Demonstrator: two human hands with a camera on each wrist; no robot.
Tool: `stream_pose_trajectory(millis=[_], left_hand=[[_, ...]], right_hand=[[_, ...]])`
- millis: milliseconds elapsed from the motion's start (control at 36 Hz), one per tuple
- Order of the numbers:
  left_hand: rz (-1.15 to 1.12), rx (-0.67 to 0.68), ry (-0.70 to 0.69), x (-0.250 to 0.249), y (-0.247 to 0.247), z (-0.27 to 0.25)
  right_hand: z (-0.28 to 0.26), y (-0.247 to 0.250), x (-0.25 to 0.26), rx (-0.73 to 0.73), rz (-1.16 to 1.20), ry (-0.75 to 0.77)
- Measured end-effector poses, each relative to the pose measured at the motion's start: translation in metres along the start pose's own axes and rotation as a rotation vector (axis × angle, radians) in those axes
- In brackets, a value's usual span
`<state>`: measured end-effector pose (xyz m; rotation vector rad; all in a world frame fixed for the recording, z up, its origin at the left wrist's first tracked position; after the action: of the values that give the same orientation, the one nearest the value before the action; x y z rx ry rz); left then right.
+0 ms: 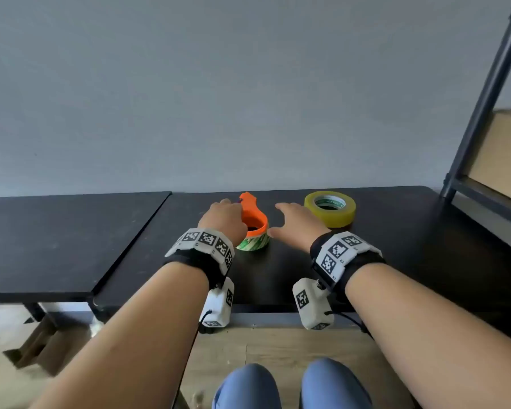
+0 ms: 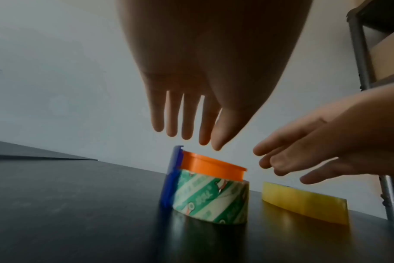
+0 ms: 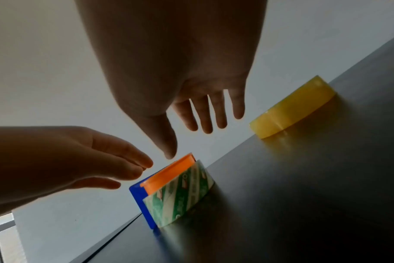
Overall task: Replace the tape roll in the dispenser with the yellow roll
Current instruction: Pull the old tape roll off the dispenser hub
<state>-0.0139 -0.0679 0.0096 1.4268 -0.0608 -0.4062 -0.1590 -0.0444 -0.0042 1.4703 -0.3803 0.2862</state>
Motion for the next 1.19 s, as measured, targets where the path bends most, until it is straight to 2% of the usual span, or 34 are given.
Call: stream_pose_trajectory(millis=[167,361,555,750,972,1194], left_hand=[[-0.028,0.065,0.004,0.005,-0.012,-0.003],[-0.044,0.012,-0.035,0.006,-0.016,-0.003],[-0.037,-0.019,-0.032,0.004,-0.017,0.004],[-0.167,-0.068,-0.026,0.001,-0.009,0.013],[-0.376,-0.147,0.033,-0.005,-0.001,0.021],[-0.403,-0.076,0.046,-0.014,-0.017,0.028]], right_hand=[[0.0,-0.018,0.0,0.108,-0.053,-0.07],[-0.002,-0.027,0.002,0.184,-0.056,-0.092],[-0.001,-0.028,0.007,0.195,-0.028,-0.071],[0.006,-0.011,0.004,0.136,0.073,-0.06],[0.018,0.003,-0.005,0.047,0.334,-0.073],[0.032,0.012,-0.019,-0.06,0.459,-0.129]])
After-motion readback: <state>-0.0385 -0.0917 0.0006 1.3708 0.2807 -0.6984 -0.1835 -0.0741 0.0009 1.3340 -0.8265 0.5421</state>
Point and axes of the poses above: each hand's wrist, its own z-axis towards the middle knuckle, its own y-axis out of the back of the hand, x = y × z, the point moved 7 cm from there along z, towards the middle knuckle, and after that the axes turned 5 degrees about -y, right-handed, at the moved point
